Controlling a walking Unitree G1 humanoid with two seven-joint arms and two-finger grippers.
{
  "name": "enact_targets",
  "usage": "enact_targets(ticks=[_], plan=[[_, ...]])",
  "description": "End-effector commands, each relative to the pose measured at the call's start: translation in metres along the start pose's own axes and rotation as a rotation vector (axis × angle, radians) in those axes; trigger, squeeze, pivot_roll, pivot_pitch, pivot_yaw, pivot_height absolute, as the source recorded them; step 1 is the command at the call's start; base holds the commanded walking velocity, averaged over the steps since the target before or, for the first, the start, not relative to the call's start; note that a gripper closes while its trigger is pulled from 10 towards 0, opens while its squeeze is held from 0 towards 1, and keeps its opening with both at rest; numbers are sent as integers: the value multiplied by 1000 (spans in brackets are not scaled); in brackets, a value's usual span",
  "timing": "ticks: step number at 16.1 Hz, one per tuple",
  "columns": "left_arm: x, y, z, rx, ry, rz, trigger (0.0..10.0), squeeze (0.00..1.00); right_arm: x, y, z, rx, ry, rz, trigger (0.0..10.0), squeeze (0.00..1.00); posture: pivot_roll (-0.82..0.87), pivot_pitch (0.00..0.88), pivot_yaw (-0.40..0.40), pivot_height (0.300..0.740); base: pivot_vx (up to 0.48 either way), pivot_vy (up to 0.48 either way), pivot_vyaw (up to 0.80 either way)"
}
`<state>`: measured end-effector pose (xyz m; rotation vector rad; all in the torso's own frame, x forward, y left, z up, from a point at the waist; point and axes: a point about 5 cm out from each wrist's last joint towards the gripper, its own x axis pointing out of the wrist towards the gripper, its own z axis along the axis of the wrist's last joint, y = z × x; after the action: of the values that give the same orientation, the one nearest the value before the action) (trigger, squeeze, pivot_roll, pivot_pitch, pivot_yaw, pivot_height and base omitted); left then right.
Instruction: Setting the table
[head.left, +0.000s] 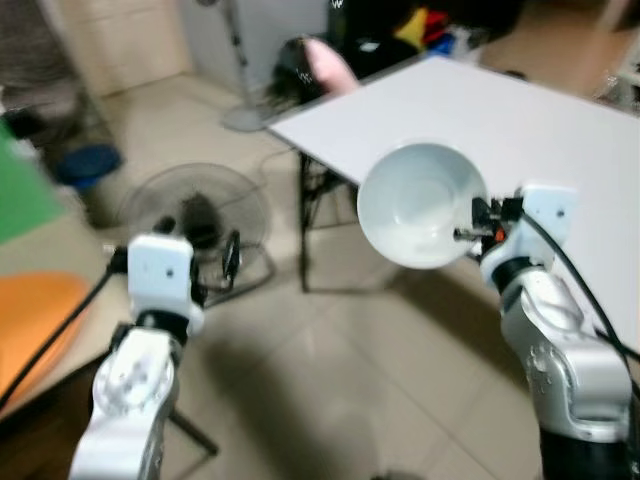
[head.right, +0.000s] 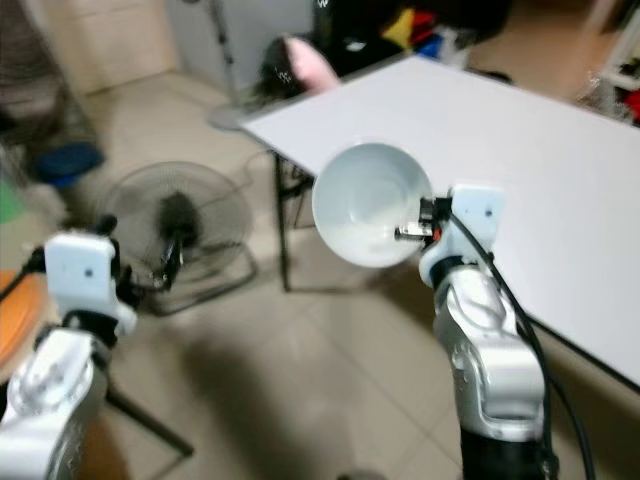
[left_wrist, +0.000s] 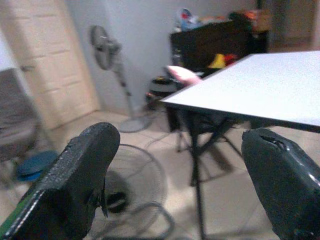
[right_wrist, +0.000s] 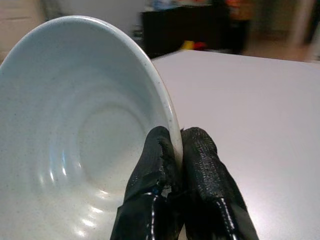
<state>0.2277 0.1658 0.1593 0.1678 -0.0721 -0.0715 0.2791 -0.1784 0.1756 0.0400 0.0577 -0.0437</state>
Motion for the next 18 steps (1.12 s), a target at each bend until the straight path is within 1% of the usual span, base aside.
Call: enact_targets(ticks=[1, 5, 18], plan=[[1, 0, 3, 6, -11, -14, 10000, 145, -1, -3, 8, 0, -32, -22, 10000, 0, -118, 0, 40, 740, 334, 0, -800], [4, -3, 3, 8, -17, -64, 10000, 137, -1, -10, 9, 4, -26, -70, 10000, 0, -121, 0, 45, 740, 353, 0, -800], [6, -14, 2, -10, -26, -136, 10000, 129, -2, -16, 11, 9, 5, -110, 10000, 0, -140, 0, 55, 740, 365, 0, -800]])
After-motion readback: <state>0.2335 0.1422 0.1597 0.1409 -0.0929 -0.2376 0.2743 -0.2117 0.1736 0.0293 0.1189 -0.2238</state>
